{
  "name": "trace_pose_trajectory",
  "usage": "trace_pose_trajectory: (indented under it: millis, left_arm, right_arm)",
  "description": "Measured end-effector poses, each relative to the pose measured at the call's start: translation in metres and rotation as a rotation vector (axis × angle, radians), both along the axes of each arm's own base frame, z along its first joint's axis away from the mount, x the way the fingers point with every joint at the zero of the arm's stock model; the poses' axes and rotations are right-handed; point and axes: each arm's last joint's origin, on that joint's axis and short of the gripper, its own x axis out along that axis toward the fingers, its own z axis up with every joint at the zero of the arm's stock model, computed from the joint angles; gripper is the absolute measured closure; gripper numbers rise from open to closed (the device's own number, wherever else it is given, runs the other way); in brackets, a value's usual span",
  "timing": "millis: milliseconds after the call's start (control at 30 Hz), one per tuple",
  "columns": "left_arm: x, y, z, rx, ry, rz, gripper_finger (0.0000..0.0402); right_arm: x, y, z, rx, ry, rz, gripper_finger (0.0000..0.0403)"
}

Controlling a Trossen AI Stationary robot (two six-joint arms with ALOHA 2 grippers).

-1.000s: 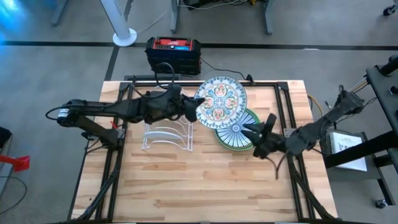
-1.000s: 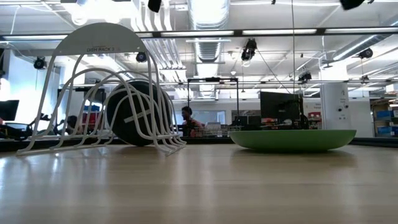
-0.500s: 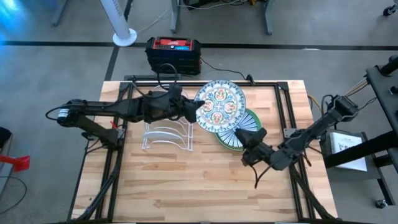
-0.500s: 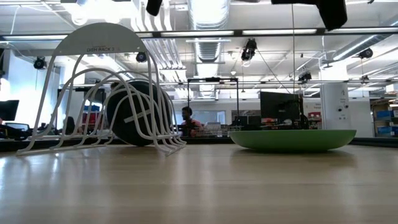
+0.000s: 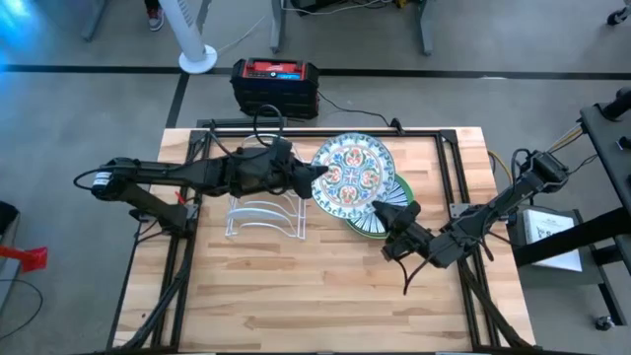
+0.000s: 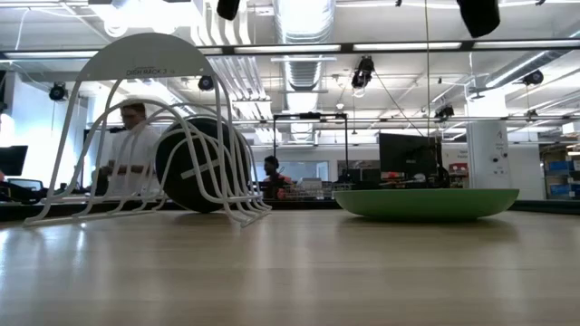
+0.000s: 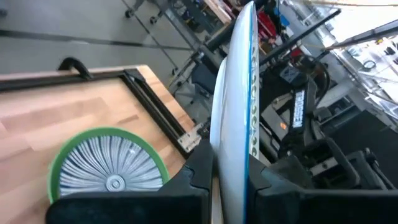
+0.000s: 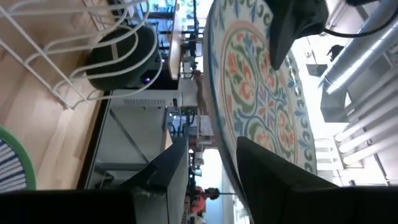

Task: Sort dishes
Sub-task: Put the white pattern plate in the dish rack

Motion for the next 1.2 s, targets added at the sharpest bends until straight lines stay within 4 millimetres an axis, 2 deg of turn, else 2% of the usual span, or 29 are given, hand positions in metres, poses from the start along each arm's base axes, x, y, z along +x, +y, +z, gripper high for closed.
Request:
trace_pose_trajectory:
  millis: [233,633,733,833,900,1033,1200]
  left_arm:
    - [0.012,-0.007,-0.013,-0.029,0.032,-0.021,0.0391]
    - [0.022,-0.010,-0.022,-0.080,0.043,-0.075,0.0391]
    - [0.022,-0.010,-0.023,-0.084,0.048,-0.076,0.0391]
    - [0.022,-0.010,-0.025,-0.090,0.064,-0.077,0.0390]
    - [0.021,-0.010,-0.027,-0.096,0.082,-0.079,0.0377]
    - [0.021,-0.011,-0.029,-0.079,0.114,-0.091,0.0344]
    - [0.021,-0.012,-0.031,-0.060,0.131,-0.105,0.0325]
  right_arm:
    - [0.007,-0.013,-0.001,-0.026,0.025,-0.048,0.0279]
    - [0.008,-0.014,-0.001,-0.072,0.068,-0.046,0.0291]
    - [0.008,-0.014,-0.001,-0.075,0.071,-0.046,0.0312]
    - [0.008,-0.014,-0.001,-0.093,0.086,-0.046,0.0353]
    - [0.008,-0.014,-0.001,-0.098,0.089,-0.047,0.0373]
    - [0.008,-0.014,-0.001,-0.093,0.085,-0.042,0.0375]
    - [0.009,-0.014,-0.001,-0.087,0.080,-0.039,0.0375]
